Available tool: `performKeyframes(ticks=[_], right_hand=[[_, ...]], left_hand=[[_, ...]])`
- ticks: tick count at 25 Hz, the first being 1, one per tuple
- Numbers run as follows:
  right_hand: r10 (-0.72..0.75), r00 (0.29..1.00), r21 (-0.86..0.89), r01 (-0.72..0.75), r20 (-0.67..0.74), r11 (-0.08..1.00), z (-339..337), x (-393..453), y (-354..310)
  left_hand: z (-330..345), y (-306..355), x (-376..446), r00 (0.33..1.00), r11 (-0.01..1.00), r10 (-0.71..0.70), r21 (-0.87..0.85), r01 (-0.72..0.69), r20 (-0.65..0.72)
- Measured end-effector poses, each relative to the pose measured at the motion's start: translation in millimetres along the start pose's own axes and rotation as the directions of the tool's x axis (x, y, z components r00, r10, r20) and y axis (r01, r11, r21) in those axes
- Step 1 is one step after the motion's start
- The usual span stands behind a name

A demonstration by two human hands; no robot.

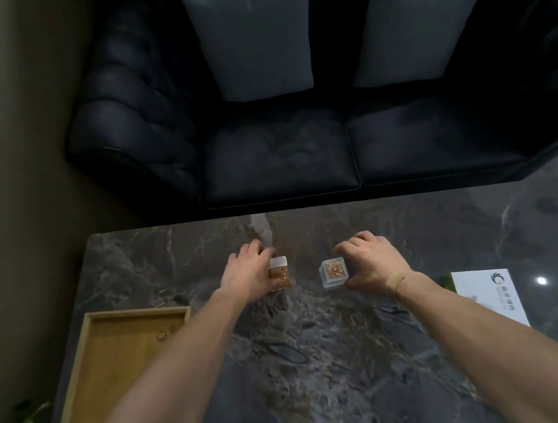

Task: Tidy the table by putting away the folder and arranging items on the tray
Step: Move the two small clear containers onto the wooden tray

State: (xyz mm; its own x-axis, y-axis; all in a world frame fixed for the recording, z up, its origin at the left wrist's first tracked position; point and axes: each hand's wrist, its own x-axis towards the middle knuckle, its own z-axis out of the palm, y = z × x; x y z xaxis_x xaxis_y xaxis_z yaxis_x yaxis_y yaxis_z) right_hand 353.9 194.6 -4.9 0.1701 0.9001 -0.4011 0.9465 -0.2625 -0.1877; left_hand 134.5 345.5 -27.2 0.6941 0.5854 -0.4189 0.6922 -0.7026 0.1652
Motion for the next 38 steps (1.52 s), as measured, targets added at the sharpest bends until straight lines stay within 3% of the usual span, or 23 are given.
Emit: performKeyframes(ticks=[6, 20, 29, 38], right_hand=[[-0.056, 0.998, 0.021, 0.057, -0.034, 0.998, 12, 7, -4], [0.106, 0.987, 0.226, -0.077, -0.119, 0.971, 37, 2, -37], [0.168, 0.976, 0.107, -0.155, -0.137, 0.982, 46, -14, -57], [0.28, 0.958, 0.062, -0.277, -0.054, 0.959, 63, -89, -74]], left_hand=[[10, -2, 5, 0.998, 0.999, -0.005, -0.041, 0.002, -0.062], [18, 8, -6, 0.984, 0.974, -0.147, -0.187, 0.127, -0.099], [25, 11, -36, 0.976, 0.952, -0.201, -0.25, 0.175, -0.08], [36, 20, -92, 0.97, 0.819, -0.239, -0.529, 0.223, 0.037]])
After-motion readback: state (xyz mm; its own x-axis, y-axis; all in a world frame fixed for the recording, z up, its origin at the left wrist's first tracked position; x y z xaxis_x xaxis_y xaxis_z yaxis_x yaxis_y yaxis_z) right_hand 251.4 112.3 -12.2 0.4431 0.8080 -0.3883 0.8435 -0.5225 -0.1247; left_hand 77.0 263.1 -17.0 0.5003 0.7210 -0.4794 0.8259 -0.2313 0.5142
